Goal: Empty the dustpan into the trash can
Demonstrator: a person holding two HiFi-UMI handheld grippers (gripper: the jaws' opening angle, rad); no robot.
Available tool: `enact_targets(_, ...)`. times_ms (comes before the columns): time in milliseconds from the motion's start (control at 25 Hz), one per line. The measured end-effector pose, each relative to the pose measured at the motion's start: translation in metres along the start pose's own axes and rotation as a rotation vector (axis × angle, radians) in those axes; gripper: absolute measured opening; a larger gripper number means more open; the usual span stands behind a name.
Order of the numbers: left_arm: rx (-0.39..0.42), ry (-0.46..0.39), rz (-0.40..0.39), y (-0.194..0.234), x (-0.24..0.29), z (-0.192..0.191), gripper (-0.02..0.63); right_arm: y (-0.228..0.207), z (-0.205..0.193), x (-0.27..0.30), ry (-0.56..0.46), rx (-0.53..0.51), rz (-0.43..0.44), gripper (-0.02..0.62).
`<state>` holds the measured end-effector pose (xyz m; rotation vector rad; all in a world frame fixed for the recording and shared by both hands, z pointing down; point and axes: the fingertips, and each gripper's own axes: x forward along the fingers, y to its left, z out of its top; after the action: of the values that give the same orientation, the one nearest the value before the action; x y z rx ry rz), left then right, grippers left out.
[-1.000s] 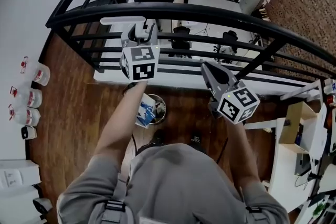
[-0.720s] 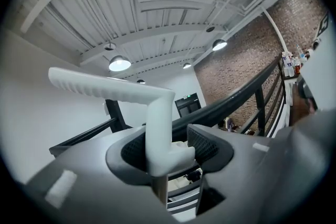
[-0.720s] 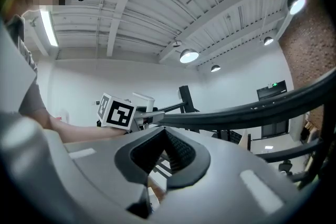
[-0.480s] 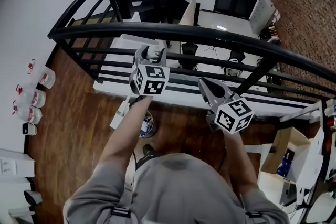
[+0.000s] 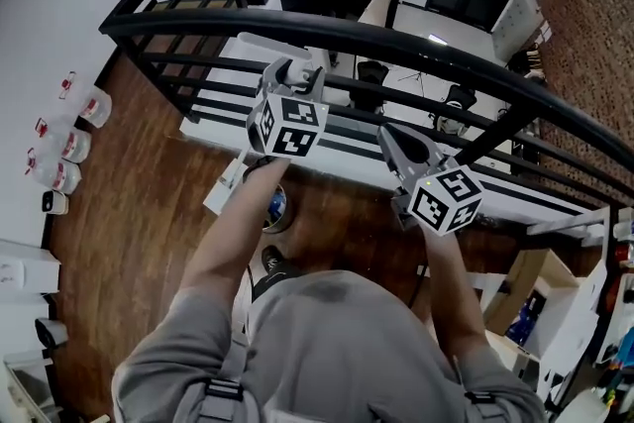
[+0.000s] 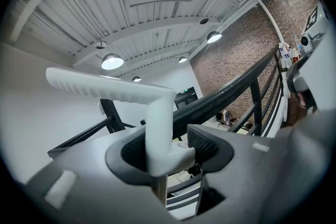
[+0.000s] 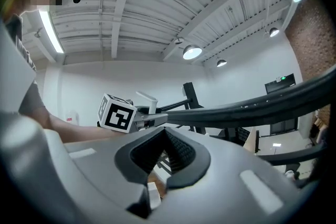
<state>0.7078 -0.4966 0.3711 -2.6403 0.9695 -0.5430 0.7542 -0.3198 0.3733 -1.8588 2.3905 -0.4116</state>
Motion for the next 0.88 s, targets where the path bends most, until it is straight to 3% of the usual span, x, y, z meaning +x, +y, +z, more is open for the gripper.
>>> enact_targets(400, -0.041, -0.017, 0.086, 0.062, -0.044, -0.006, 0.21, 0.018, -0.008, 0.03, 0.026, 0.025, 0.098, -0.002)
enact_targets(680, -0.113, -0.069, 0.187, 0.129, -0.11, -0.019, 0.211, 0.084, -0.012, 0.063, 0.049, -0.021, 0.187, -0.002)
enact_targets(880, -0.207, -0.1, 0.278, 0.207, -0.181, -0.052, 0.21, 0.148, -0.023, 0.092, 0.065, -0.038, 0.218, -0.002)
